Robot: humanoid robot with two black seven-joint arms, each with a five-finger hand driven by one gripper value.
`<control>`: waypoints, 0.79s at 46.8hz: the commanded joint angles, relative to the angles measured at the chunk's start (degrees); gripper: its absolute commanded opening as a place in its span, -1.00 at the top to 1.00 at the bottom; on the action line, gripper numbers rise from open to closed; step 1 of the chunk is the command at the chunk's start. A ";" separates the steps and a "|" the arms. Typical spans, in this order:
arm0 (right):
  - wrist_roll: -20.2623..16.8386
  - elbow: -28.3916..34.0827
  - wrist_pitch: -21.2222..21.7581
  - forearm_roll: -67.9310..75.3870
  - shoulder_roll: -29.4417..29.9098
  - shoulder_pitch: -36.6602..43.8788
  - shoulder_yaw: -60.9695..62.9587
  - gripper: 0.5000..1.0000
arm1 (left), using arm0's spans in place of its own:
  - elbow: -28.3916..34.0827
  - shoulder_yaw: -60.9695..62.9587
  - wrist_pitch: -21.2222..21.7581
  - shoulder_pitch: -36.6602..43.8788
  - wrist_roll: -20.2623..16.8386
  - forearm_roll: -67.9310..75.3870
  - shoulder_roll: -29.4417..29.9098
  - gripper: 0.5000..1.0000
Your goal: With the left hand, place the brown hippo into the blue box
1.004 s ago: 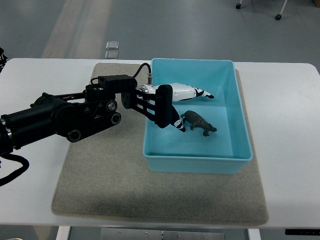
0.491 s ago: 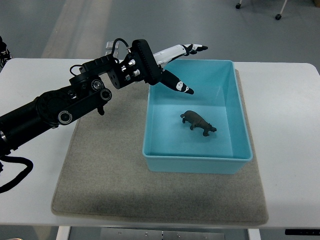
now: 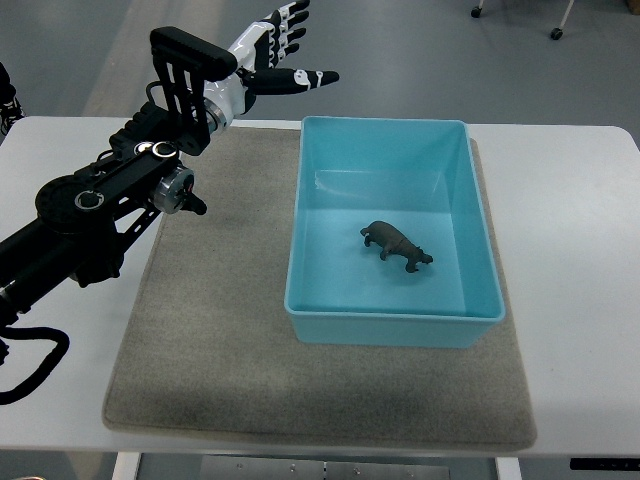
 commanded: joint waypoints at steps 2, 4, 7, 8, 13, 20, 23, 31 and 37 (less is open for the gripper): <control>0.00 0.00 -0.01 0.00 0.00 0.00 0.00 -0.74 | 0.05 -2.12 0.47 1.67 0.00 -3.52 -0.01 -0.97; 0.00 0.00 -0.01 0.00 0.00 0.00 0.00 -0.74 | 0.13 -3.08 0.47 2.28 -0.08 -3.87 -0.01 -0.95; 0.00 0.00 -0.01 0.00 0.00 0.00 0.00 -0.74 | 1.10 -4.49 0.29 3.08 -0.08 -3.87 -0.01 -0.96; 0.00 0.00 -0.01 0.00 0.00 0.00 0.00 -0.74 | 1.36 -4.76 0.29 3.34 -0.08 -3.87 -0.09 -0.97; 0.00 0.00 -0.01 0.00 0.00 0.00 0.00 -0.74 | 3.38 -5.46 0.03 3.96 0.00 -4.31 -0.01 -0.97; 0.00 0.00 -0.01 0.00 0.00 0.00 0.00 -0.74 | 6.37 -7.04 -0.06 4.22 0.00 -10.11 -0.01 -0.97; 0.00 0.00 -0.01 0.00 0.00 0.00 0.00 -0.74 | 7.25 -7.04 -0.15 4.22 -0.08 -12.66 -0.01 -0.98; 0.00 0.00 -0.01 0.00 0.00 0.00 0.00 -0.74 | 8.48 -8.97 -0.41 6.50 -1.05 -16.79 0.26 -0.98; 0.00 0.00 -0.01 0.00 0.00 0.00 0.00 -0.74 | 8.48 -11.53 -0.59 7.82 -1.66 -17.06 0.17 -0.98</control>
